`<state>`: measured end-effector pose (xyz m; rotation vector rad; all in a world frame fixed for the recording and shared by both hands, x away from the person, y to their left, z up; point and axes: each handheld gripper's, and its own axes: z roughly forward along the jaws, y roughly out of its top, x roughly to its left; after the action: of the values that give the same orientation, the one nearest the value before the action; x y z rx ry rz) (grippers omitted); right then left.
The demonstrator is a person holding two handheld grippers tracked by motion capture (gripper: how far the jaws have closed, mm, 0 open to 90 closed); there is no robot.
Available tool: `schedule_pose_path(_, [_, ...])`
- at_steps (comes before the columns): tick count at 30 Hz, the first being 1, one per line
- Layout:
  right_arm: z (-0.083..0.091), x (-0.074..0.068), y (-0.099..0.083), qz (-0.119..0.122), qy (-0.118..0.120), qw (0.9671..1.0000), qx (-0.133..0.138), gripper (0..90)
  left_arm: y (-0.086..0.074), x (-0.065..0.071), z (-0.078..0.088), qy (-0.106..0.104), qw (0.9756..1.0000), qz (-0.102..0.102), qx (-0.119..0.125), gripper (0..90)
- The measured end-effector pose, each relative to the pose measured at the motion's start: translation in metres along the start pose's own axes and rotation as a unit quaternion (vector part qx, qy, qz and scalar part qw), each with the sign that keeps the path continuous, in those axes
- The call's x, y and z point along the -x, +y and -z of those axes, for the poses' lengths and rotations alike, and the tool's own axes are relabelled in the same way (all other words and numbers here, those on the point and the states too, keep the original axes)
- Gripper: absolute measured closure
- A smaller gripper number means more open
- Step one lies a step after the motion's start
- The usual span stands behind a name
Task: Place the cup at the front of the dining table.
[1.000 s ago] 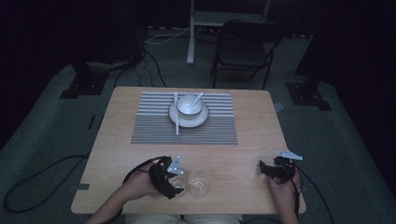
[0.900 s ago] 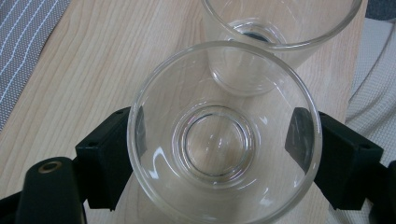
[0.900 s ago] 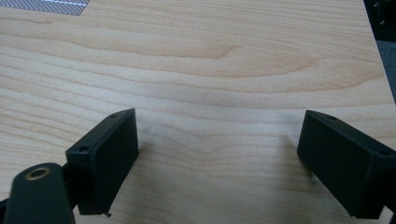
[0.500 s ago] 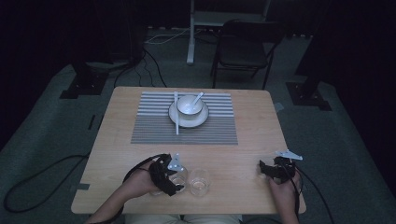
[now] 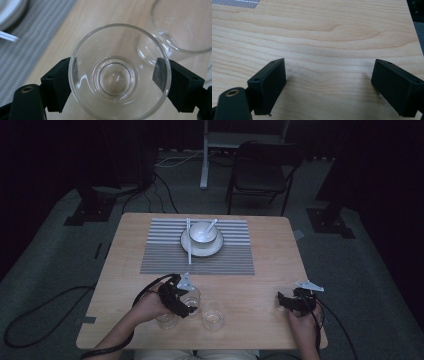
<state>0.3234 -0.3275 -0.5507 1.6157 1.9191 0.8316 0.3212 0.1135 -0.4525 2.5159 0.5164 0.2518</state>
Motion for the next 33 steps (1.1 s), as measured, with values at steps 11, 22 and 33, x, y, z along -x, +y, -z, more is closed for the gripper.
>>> schedule_pose_path(11, [0.000, 0.000, 0.000, 0.000, 0.000, 1.0000, 0.000, 11.9, 0.008, -0.041, 0.001, 0.041, 0.9982, 0.044, 0.004, 18.1])
schedule_pose_path(22, [0.000, 0.000, 0.000, 0.000, 0.000, 1.0000, 0.000, 11.9, 0.002, -0.082, 0.003, 0.082, 0.9920, 0.096, -0.003, 18.1])
schedule_pose_path(33, [0.000, 0.000, 0.000, 0.000, 0.000, 1.0000, 0.000, 12.1, 0.001, -0.128, 0.007, 0.127, 0.9764, 0.175, 0.005, 18.1])
